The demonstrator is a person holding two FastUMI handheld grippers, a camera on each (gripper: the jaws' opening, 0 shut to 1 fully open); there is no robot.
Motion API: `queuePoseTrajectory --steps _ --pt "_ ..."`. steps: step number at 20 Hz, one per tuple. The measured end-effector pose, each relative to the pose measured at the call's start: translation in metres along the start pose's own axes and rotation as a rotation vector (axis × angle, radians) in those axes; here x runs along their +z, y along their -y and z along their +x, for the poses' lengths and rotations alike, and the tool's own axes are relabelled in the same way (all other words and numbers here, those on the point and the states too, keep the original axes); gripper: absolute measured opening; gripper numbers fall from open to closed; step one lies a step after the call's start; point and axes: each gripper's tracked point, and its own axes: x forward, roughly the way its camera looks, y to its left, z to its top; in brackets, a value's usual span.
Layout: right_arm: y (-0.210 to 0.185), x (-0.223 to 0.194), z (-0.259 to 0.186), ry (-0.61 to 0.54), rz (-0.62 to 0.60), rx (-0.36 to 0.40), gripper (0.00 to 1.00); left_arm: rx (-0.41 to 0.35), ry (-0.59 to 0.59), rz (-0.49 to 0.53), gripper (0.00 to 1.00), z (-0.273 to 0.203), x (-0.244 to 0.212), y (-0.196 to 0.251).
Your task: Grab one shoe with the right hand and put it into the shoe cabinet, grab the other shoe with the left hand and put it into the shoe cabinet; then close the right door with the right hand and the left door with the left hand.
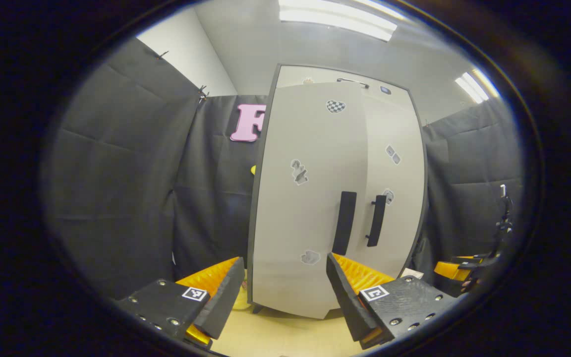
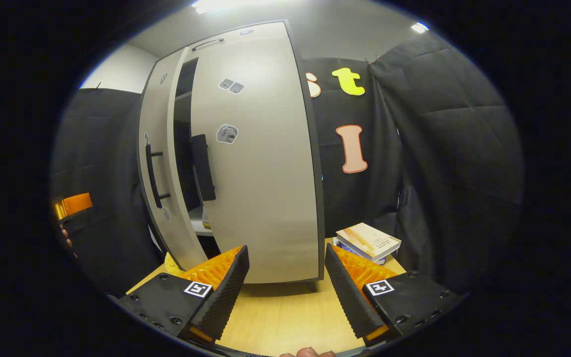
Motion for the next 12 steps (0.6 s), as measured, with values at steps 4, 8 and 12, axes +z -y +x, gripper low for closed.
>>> queuePoseTrajectory --steps 4,8,12 --pt "-0.016 -0.003 0.002 -0.019 -0.030 0.040 0.92 0.008 -0.017 0.009 0.94 -0.009 -0.009 -0.006" --pt "-0.036 0.007 0.000 -0.022 -0.085 0.117 0.97 -0.008 -0.040 0.044 0.95 -0.014 -0.011 -0.011" --pt "-0.044 0.006 -0.014 -0.041 -0.081 0.093 0.97 -0.052 -0.051 0.063 0.96 -0.019 -0.010 -0.017"
